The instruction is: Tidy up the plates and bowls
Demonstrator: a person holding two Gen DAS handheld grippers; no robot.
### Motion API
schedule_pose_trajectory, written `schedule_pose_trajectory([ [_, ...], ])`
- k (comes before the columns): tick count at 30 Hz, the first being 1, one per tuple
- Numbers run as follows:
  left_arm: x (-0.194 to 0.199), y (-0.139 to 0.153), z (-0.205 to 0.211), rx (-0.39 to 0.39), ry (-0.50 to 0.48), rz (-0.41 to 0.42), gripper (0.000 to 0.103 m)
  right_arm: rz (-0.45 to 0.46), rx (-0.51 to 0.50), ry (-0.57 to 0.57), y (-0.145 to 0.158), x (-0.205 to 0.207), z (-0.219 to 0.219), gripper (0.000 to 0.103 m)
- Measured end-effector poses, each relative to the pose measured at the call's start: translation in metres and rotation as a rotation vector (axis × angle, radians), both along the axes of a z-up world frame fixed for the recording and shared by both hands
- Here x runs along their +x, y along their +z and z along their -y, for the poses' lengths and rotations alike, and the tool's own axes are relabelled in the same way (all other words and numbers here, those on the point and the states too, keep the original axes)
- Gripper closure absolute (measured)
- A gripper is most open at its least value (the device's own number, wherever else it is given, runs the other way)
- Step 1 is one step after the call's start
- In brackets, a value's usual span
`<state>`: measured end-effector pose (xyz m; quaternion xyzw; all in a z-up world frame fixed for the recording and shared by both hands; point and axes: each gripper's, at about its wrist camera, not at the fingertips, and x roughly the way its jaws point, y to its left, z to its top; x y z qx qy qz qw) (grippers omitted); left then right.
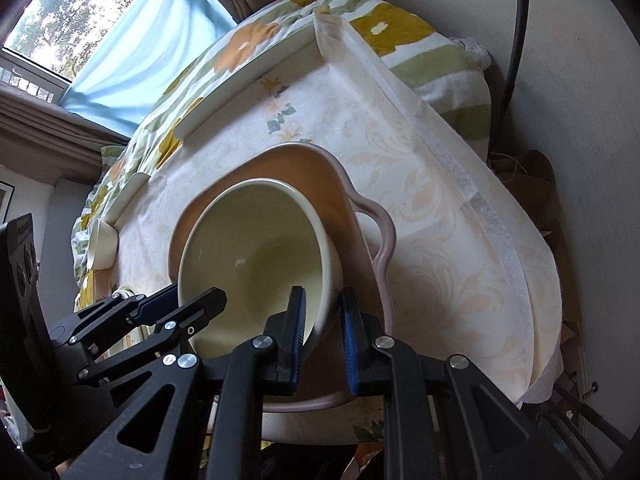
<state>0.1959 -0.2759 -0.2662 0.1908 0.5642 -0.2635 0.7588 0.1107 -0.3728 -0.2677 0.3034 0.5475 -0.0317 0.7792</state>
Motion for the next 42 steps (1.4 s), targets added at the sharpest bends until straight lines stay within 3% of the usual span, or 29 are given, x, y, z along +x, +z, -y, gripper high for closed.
schedule_pose_trajectory([
  [15,0.0,0.002,-0.002,-0.012,0.012,0.017,0.082,-0.002,-0.047,0.016,0.001,0.0,-0.007,0.087],
  [22,-0.003,0.016,-0.005,-0.031,0.02,0.046,0.082,0.045,-0.076,0.021,0.021,-0.006,-0.003,0.087],
  [29,-0.009,0.044,-0.014,-0.074,0.055,0.093,0.082,0.106,-0.119,0.047,0.045,-0.018,0.0,0.087],
  [35,-0.018,0.083,-0.039,-0.134,0.137,0.171,0.082,0.201,-0.179,0.14,0.077,-0.027,-0.006,0.087],
  [36,-0.019,0.089,-0.044,-0.147,0.153,0.187,0.079,0.22,-0.191,0.158,0.082,-0.028,-0.007,0.087],
  [38,-0.023,0.103,-0.057,-0.166,0.193,0.233,0.054,0.268,-0.223,0.207,0.092,-0.03,-0.013,0.087],
  [39,-0.025,0.108,-0.063,-0.167,0.215,0.259,0.021,0.282,-0.234,0.222,0.095,-0.03,-0.015,0.086],
  [40,-0.028,0.114,-0.07,-0.162,0.244,0.295,0.0,0.3,-0.245,0.238,0.099,-0.03,-0.018,0.075],
  [41,-0.031,0.121,-0.078,-0.16,0.276,0.338,0.0,0.307,-0.247,0.249,0.101,-0.03,-0.02,0.047],
  [42,-0.034,0.125,-0.084,-0.162,0.29,0.356,0.0,0.314,-0.246,0.26,0.102,-0.03,-0.023,0.029],
])
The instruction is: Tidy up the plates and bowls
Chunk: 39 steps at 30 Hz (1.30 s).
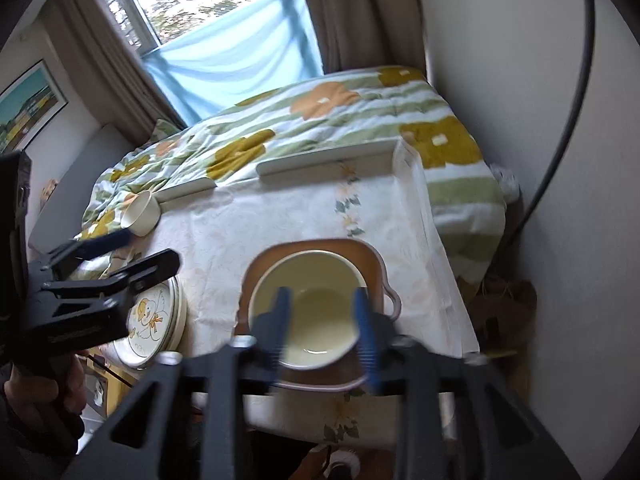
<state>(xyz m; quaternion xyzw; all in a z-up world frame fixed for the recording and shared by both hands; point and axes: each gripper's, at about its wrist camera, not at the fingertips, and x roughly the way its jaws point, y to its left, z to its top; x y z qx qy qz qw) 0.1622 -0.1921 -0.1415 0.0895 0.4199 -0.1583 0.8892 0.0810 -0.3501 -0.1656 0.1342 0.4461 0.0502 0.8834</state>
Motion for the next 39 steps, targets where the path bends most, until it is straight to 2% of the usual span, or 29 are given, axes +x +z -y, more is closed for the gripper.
schedule_pose_trajectory([
  [1,-0.001,0.003,-0.007,-0.003,0.014,0.003,0.0,0.011,0.003,0.019,0.001,0.0,-0.003,0.004],
  [2,-0.002,0.004,-0.016,-0.007,0.04,-0.001,0.0,0.02,0.003,0.037,0.002,0.001,-0.006,0.002],
  [9,-0.015,0.011,-0.086,-0.052,0.239,-0.015,0.0,0.038,-0.006,0.177,0.002,0.019,-0.042,0.001],
  [16,-0.02,0.025,-0.176,-0.147,0.459,-0.002,0.0,0.081,-0.041,0.331,0.024,0.057,-0.1,0.001],
  [20,-0.012,0.033,-0.235,-0.239,0.571,0.011,0.0,0.121,-0.078,0.405,0.044,0.085,-0.14,0.001],
  [23,0.003,0.032,-0.271,-0.271,0.632,0.022,0.0,0.158,-0.065,0.44,0.056,0.113,-0.17,0.001],
  [25,0.018,0.028,-0.295,-0.305,0.664,0.012,0.0,0.143,-0.045,0.455,0.057,0.138,-0.19,0.001],
  [29,0.057,0.007,-0.334,-0.403,0.698,-0.049,0.001,0.087,-0.008,0.474,0.049,0.195,-0.233,0.001],
  [34,0.12,-0.047,-0.365,-0.499,0.709,-0.179,0.026,-0.018,0.024,0.502,0.017,0.264,-0.287,0.003],
  [36,0.144,-0.071,-0.371,-0.499,0.707,-0.221,0.032,-0.072,0.047,0.509,-0.001,0.285,-0.305,0.011],
  [38,0.166,-0.094,-0.377,-0.507,0.708,-0.264,0.034,-0.133,0.062,0.512,-0.024,0.305,-0.324,0.027],
  [39,0.174,-0.103,-0.38,-0.519,0.708,-0.279,0.037,-0.162,0.065,0.505,-0.036,0.313,-0.331,0.031],
])
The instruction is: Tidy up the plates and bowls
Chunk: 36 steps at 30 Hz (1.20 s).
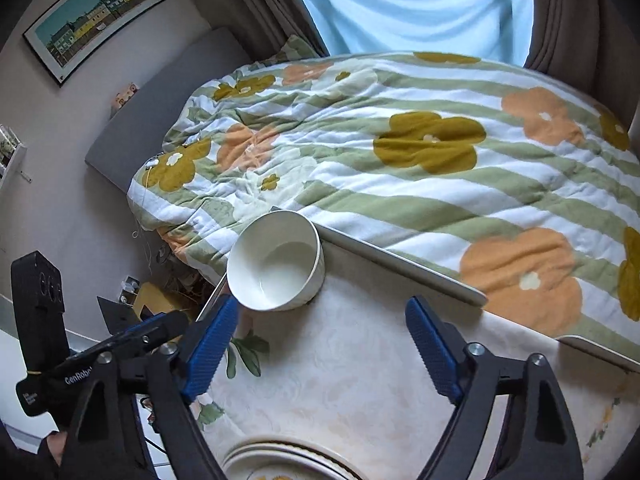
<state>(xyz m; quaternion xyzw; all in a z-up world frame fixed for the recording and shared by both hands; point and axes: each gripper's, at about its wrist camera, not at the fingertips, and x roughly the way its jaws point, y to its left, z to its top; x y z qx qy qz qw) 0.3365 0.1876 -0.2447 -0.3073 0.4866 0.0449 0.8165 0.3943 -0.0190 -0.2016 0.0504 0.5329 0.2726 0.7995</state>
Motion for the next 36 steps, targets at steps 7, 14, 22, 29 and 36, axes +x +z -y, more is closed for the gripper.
schedule_pose_trajectory([
  [7,0.046,-0.047,-0.01,-0.058,-0.021,-0.058,0.055,-0.158,0.058,-0.047,-0.054,0.033,-0.025,0.05],
  [14,0.059,-0.066,-0.012,-0.049,-0.029,-0.093,0.078,-0.201,0.065,-0.042,-0.073,0.045,-0.042,0.069],
  [22,0.064,-0.064,-0.009,0.012,-0.047,-0.088,0.08,-0.19,0.065,-0.039,-0.08,0.049,-0.049,0.087],
  [29,0.057,-0.044,0.0,0.072,-0.058,-0.039,0.08,-0.164,0.08,-0.036,-0.072,0.038,-0.044,0.087],
  [36,0.034,0.003,0.027,0.145,-0.091,0.037,0.08,-0.083,0.133,-0.057,-0.031,0.012,-0.017,0.086],
])
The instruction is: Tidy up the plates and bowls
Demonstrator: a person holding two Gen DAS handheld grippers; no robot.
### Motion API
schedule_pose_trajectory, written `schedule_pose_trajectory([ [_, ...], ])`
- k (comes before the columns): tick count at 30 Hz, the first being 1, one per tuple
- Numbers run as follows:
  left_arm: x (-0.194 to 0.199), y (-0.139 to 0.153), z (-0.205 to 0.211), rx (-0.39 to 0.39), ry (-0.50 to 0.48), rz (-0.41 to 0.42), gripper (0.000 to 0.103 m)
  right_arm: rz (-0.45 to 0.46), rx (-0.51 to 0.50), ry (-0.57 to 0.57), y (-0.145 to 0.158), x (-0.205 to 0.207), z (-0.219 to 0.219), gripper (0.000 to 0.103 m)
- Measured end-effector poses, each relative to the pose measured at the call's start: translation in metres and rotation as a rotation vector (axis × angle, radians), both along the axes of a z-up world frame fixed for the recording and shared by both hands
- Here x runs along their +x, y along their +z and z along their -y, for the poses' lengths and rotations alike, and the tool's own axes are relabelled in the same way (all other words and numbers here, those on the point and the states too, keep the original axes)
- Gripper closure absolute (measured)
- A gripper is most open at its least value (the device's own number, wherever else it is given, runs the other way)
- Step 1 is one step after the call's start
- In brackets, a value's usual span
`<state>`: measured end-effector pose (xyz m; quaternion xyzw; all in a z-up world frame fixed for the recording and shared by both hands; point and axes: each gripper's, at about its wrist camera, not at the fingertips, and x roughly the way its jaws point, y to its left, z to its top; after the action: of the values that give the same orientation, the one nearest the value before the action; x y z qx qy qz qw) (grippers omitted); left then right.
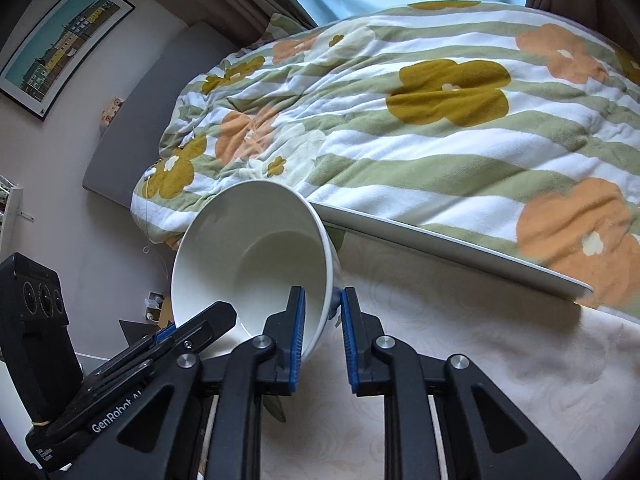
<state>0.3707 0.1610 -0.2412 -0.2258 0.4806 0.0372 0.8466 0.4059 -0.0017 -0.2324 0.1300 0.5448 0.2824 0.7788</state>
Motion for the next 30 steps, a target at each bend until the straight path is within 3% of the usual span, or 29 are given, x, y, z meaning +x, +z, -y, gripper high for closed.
schedule_pose_trajectory([
  [8,-0.057,0.065,0.073,0.04,-0.054,0.102,0.08,0.103,0.04,-0.063,0.058,-0.065,0.072,0.086],
  [17,-0.13,0.103,0.193,0.037,-0.176,0.153,0.08,0.169,0.027,-0.179,0.098,-0.156,0.185,0.086],
  [24,-0.177,0.099,0.28,-0.01,-0.268,0.143,0.08,0.203,-0.039,-0.253,0.101,-0.217,0.262,0.086],
  [30,-0.2,0.073,0.341,-0.056,-0.354,0.081,0.08,0.153,-0.083,-0.331,0.078,-0.248,0.315,0.086],
])
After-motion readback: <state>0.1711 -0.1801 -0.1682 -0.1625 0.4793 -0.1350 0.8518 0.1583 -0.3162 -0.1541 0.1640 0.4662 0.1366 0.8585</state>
